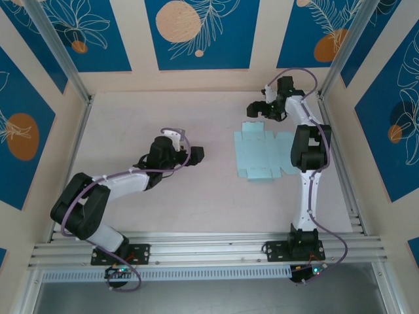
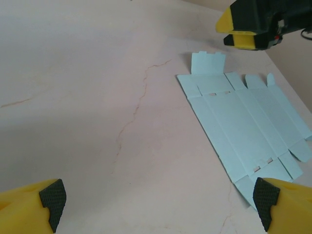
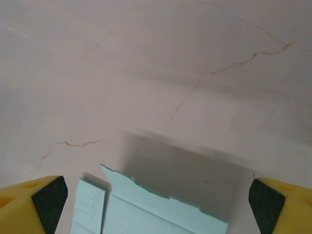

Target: Fold the paper box

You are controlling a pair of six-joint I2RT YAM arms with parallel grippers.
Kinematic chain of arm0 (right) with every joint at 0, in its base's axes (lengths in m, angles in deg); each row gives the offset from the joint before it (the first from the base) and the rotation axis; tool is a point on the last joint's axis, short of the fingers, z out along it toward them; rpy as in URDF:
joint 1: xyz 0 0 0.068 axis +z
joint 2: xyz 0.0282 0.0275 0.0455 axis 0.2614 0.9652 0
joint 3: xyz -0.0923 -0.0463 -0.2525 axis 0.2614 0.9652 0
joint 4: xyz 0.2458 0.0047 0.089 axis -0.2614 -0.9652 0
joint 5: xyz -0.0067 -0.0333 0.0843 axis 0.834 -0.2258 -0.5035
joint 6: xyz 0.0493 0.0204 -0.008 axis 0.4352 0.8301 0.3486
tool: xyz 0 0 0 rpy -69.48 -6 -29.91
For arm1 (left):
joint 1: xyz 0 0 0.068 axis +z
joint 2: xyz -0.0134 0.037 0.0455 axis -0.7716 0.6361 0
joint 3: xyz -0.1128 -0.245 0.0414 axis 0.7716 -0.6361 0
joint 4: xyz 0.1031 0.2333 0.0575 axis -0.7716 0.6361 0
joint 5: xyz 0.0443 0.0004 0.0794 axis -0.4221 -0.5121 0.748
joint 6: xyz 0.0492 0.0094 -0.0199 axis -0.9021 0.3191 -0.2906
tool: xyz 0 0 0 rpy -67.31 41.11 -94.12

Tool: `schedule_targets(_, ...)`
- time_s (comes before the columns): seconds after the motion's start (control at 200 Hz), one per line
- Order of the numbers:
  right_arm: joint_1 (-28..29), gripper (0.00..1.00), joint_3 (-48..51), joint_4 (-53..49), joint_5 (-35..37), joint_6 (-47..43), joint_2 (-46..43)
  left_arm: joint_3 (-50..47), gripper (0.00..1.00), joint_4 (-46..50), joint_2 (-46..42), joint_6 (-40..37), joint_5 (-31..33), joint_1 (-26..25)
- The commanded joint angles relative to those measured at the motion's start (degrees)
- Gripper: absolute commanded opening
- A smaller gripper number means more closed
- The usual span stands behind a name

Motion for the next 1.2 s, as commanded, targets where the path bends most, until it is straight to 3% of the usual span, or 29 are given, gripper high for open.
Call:
schedule_targets(0.0,-1.39,0.96,-2.66,-4.83,-8.04,-3.19,2.98,2.26,1.00,0.99,1.41,-1.29,-1.73,-0.92)
schedule_targets(0.325,-2.67,0.90,-0.82,-7.37,-12.46,-8.79,3.80,3.85,1.00,1.79,2.78,-1.38,-2.07,-1.21)
schedule_targets(0.53,-2.41,0.80,0.23,-8.47,-14.98,-11.46,3.90,3.94,1.00,1.88,3.13,-1.55,-2.24,-1.18)
schedule_targets(0.745,-1.67,0.63,-0.17,-8.00,-12.66,-10.29,4.80,4.28,1.00,2.39,3.98,-1.47,-2.43,-1.18)
schedule_targets(0.945,-1.62,0.36,-0.16,-7.45,-12.12,-9.49,5.58,6.04,1.00,2.88,6.04,-0.95,-4.43,-1.21)
schedule_targets(1.195,-1.47,0.18,-1.31,-6.15,-12.55,-6.87,6.43,12.65,1.00,6.19,12.09,0.09,-9.72,-1.58)
